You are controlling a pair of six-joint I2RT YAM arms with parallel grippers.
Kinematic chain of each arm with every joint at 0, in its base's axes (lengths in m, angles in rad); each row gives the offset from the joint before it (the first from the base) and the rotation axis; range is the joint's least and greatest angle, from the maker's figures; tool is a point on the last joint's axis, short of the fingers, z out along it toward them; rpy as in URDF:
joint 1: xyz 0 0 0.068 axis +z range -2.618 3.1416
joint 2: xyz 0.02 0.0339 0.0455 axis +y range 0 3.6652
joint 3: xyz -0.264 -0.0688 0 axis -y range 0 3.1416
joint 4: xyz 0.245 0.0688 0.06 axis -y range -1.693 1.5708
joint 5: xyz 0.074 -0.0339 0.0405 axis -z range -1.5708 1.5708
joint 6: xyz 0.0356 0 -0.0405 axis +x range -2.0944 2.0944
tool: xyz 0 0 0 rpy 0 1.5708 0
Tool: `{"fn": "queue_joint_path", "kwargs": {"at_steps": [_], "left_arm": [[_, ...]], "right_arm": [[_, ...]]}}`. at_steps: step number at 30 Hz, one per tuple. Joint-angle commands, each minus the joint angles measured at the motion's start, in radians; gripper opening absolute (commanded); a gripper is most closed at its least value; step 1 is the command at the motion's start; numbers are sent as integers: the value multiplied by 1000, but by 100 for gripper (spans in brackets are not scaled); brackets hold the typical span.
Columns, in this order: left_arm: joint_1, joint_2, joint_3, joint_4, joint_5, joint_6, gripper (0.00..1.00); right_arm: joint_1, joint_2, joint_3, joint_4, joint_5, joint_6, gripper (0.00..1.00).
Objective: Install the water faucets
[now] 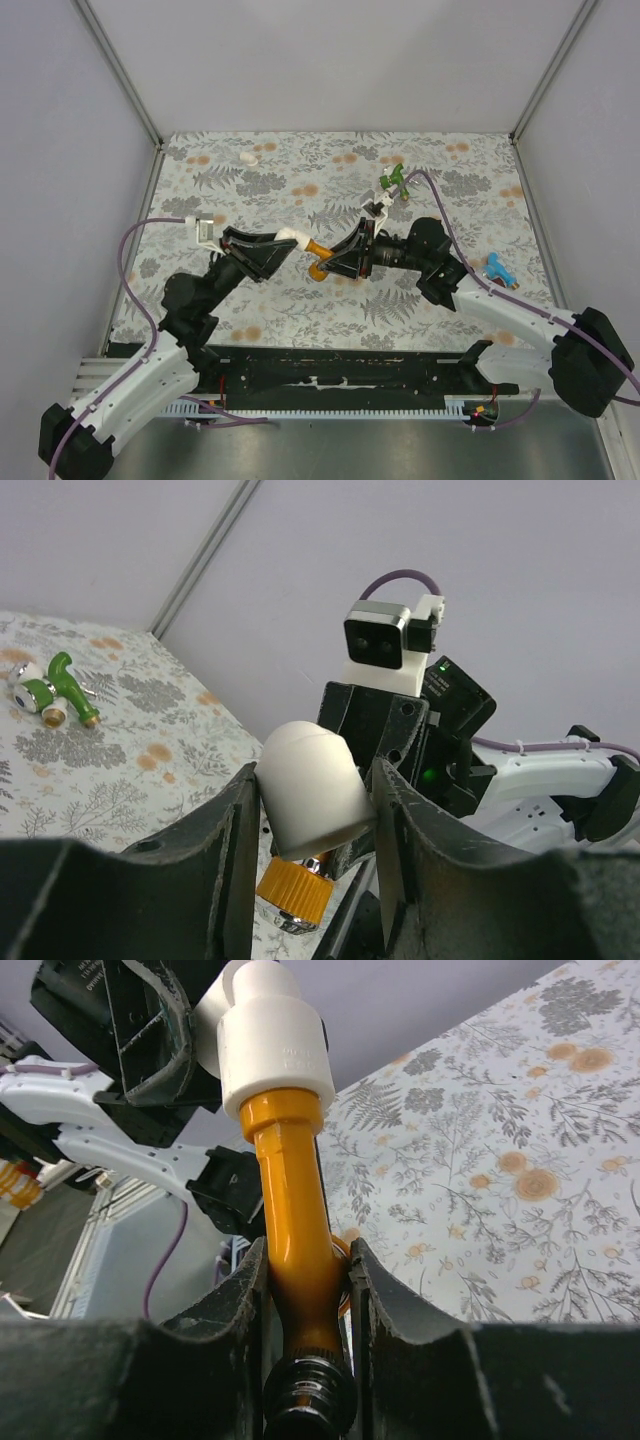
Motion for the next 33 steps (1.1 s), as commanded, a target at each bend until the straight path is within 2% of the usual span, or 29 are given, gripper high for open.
{"fn": "queue_joint_path", "kwargs": {"at_steps": [1, 6, 8, 10, 13, 17, 23, 29, 33], "left_arm": [[-16, -27, -3, 141, 184, 78, 2], [-15, -83, -12, 43, 103, 110, 2], [-15, -121, -16, -10, 11, 110, 28], [-16, -169, -1, -136, -98, 125, 48], [-15, -229, 63, -378, -175, 196, 60], [-16, -257, 170, -656, -265, 266, 68], [-16, -193, 335, -1001, -366, 386, 72], [-15, 39, 482, -1279, -419, 469, 73], [-10, 157, 505, -1328, -443, 526, 77]], "right_arm": [[-27, 38, 27, 284, -151, 305, 0], [-42, 36, 31, 281, -177, 327, 0], [-54, 26, 27, 233, -162, 291, 0], [-62, 4, 31, 142, -130, 233, 0], [-67, -40, 50, -47, -56, 109, 0], [-74, -96, 64, -247, 48, -14, 0], [-113, -140, 64, -443, 218, -111, 0], [-192, -94, 12, -447, 267, -59, 0], [-252, -33, -50, -384, 258, -6, 0]]}}
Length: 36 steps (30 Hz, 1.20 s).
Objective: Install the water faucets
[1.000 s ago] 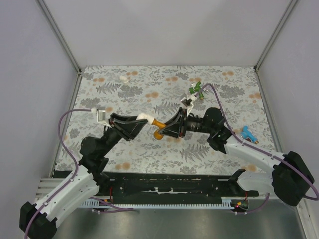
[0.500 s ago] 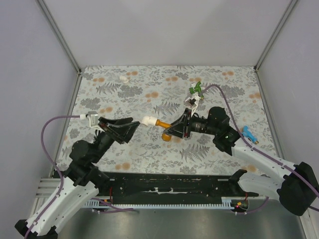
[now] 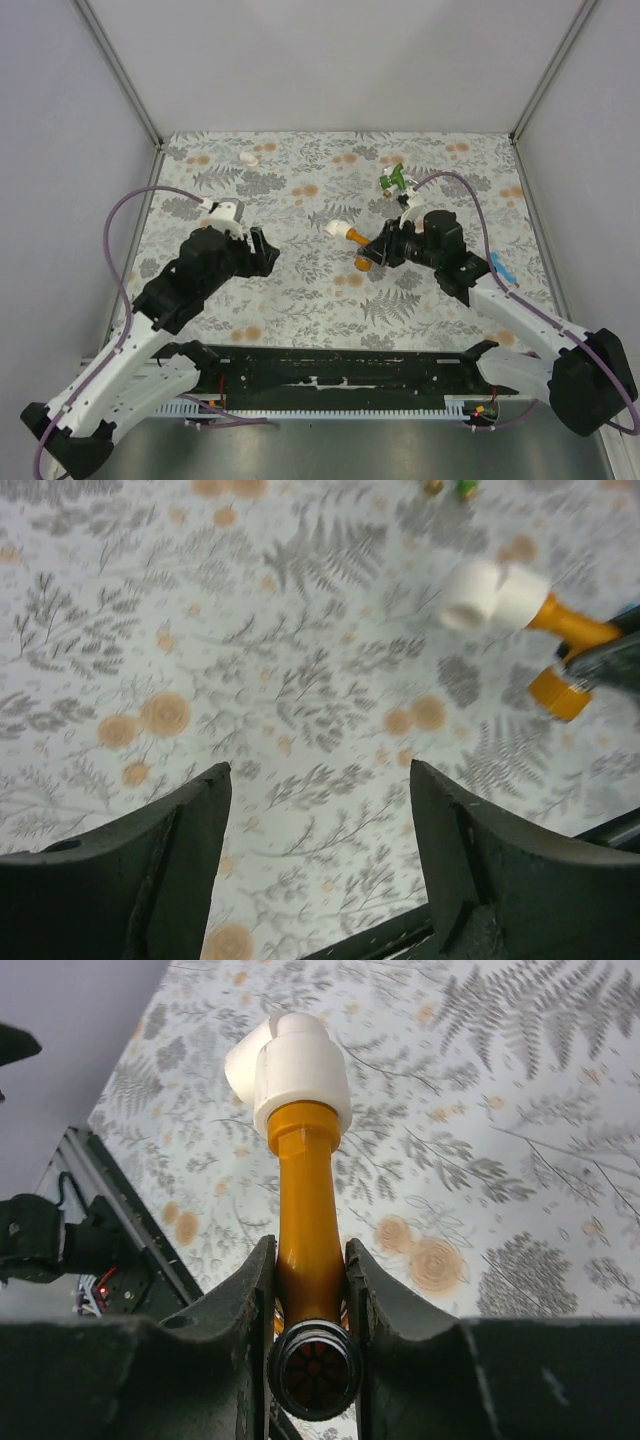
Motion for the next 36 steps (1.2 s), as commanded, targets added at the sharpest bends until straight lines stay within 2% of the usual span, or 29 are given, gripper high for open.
{"fn": "queue_joint_path", "kwargs": {"at_steps": [1, 4, 9, 13, 15, 18, 20, 22, 25, 26, 31, 36], "left_arm": [[14, 104, 27, -158, -54, 123, 78], [63, 108, 10, -146, 9, 140, 79], [97, 17, -59, -55, -32, 147, 82], [178, -89, -134, 37, -3, 71, 85], [221, -122, -140, 43, 15, 19, 85], [272, -130, -117, 28, 78, 17, 85], [284, -136, -113, 29, 95, 32, 85], [289, -150, -116, 29, 107, 43, 85], [289, -173, -122, 32, 110, 48, 85], [289, -181, -123, 37, 112, 51, 85], [290, -205, -132, 54, 189, 71, 84], [290, -201, -132, 59, 186, 75, 83]], "right_arm": [[-47, 74, -44, 74, 23, 44, 0], [-47, 144, -55, 106, 14, 42, 0], [-47, 299, -50, 250, -46, 83, 0], [-38, 470, -18, 440, -158, 197, 0], [-30, 536, -14, 526, -169, 253, 0], [-23, 622, -4, 601, -195, 309, 0], [-24, 657, -12, 637, -198, 333, 16], [-24, 654, -35, 629, -158, 337, 41], [-36, 587, -61, 515, -56, 286, 67], [-40, 559, -63, 464, -19, 248, 73], [-67, 387, -64, 220, 174, 119, 86], [-79, 214, -46, -10, 386, 15, 95]]}}
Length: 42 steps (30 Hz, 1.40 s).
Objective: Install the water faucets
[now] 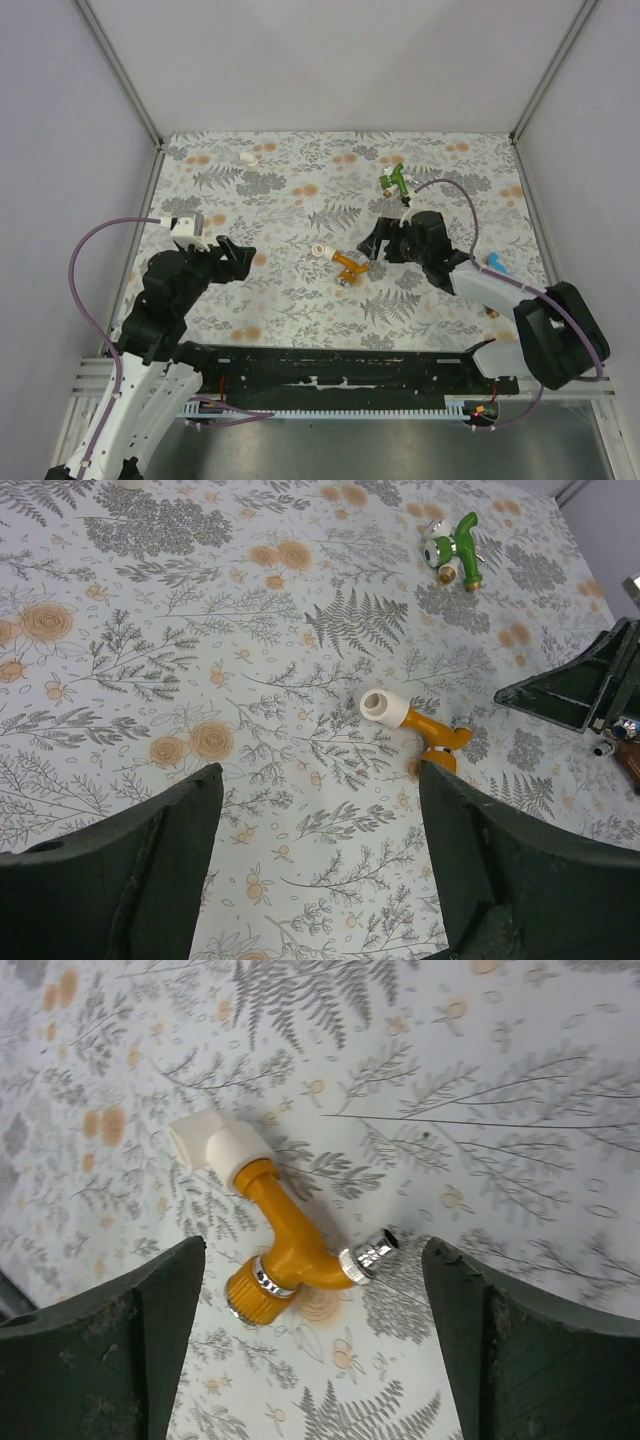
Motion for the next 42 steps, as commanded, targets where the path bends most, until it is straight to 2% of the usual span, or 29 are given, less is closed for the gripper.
{"fn": "queue_joint_path", "kwargs": {"at_steps": [1, 8, 12, 16, 20, 25, 30, 38, 42], "left_arm": [[5, 2, 4, 46, 36, 20, 83], [5, 11, 34, 58, 71, 15, 81], [5, -73, 45, 78, 94, 58, 83], [5, -217, -34, 168, 42, 51, 84], [5, -348, -91, 227, -117, -3, 81], [5, -426, -82, 190, -257, -6, 77], [5, -481, -65, 179, -323, 32, 78], [5, -494, -107, 196, -380, 20, 79], [11, -492, -111, 205, -325, 32, 80]], "right_arm": [[-10, -148, 22, -247, 244, -131, 96], [-10, -418, 66, -506, 528, -141, 98], [-11, -612, 140, -631, 732, -91, 98], [-10, -874, 133, -587, 725, -226, 98], [-10, -1099, 82, -536, 760, -252, 98], [-10, -1147, 157, -660, 771, -340, 98], [-11, -1134, 269, -764, 800, -424, 98], [-10, -1199, 192, -712, 871, -467, 98], [-10, -1184, 189, -702, 874, -487, 98]]}}
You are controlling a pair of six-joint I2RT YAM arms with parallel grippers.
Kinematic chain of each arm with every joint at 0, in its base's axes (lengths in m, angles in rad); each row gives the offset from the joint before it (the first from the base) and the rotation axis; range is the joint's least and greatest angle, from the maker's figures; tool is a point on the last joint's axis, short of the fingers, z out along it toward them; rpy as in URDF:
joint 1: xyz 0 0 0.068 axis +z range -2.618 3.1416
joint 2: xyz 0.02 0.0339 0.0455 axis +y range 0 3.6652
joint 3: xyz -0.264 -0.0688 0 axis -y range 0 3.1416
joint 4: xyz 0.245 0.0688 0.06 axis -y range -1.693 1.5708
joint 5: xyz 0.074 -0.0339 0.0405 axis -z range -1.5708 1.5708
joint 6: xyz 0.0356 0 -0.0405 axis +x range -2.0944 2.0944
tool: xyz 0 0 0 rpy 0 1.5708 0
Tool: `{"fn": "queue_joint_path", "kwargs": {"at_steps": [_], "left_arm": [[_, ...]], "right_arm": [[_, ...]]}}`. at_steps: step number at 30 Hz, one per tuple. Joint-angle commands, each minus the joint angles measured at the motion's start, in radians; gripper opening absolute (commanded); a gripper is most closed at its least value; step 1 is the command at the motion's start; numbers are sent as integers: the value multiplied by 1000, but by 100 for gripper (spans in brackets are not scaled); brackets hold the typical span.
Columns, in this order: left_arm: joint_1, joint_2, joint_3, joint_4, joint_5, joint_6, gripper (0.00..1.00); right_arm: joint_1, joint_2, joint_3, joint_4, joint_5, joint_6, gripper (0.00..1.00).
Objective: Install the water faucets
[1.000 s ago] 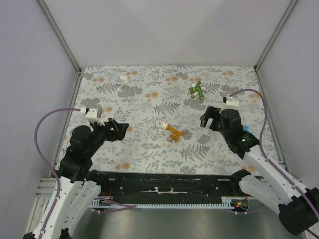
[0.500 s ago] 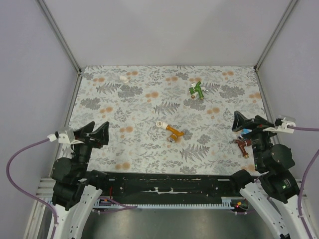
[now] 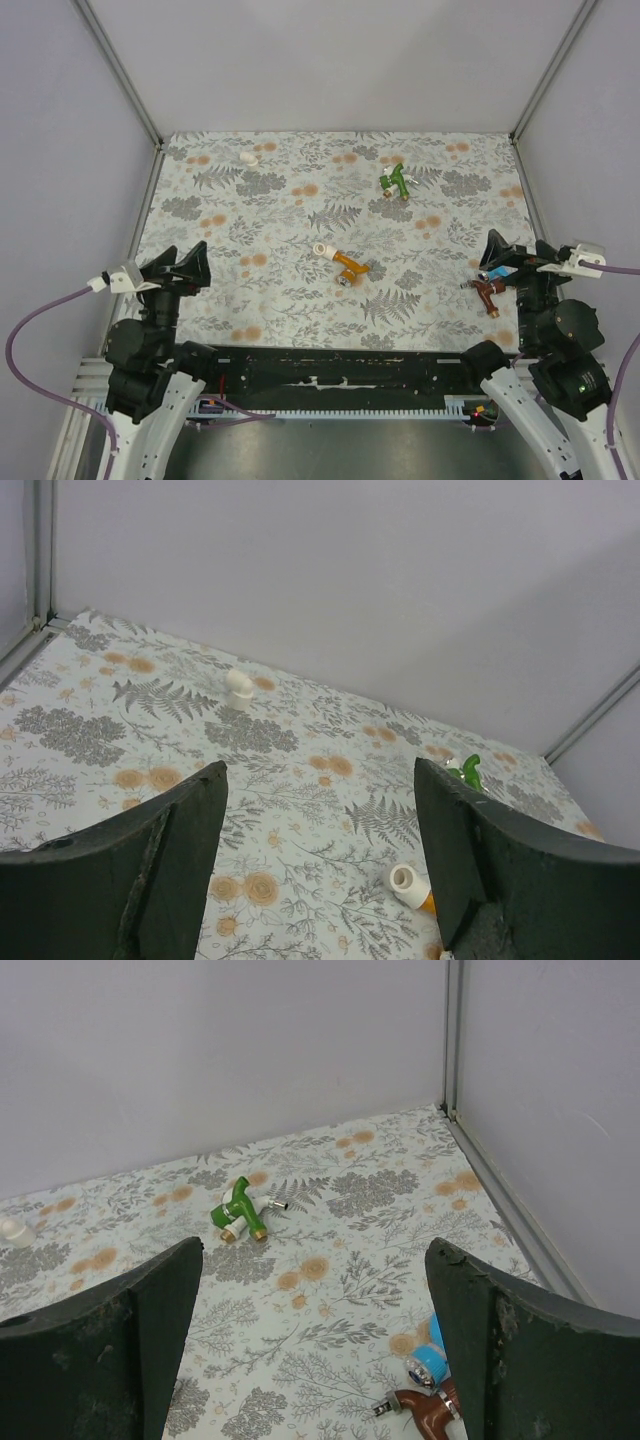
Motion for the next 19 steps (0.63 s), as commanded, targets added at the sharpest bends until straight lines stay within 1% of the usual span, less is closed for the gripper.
{"fn": "queue_joint_path", "kwargs": {"at_steps": [1, 7, 8, 19], "left_arm": [[16, -37, -10, 47, 34, 26, 81], [99, -21, -32, 90, 120, 16, 85], [102, -16, -33, 96, 124, 8, 87], [102, -11, -39, 101, 154, -6, 93]], "right_arm": [[2, 15, -8, 22, 26, -40, 98], [2, 39, -9, 15, 14, -51, 98], [2, 36, -11, 14, 11, -49, 98], [2, 48, -9, 14, 4, -49, 98]]}}
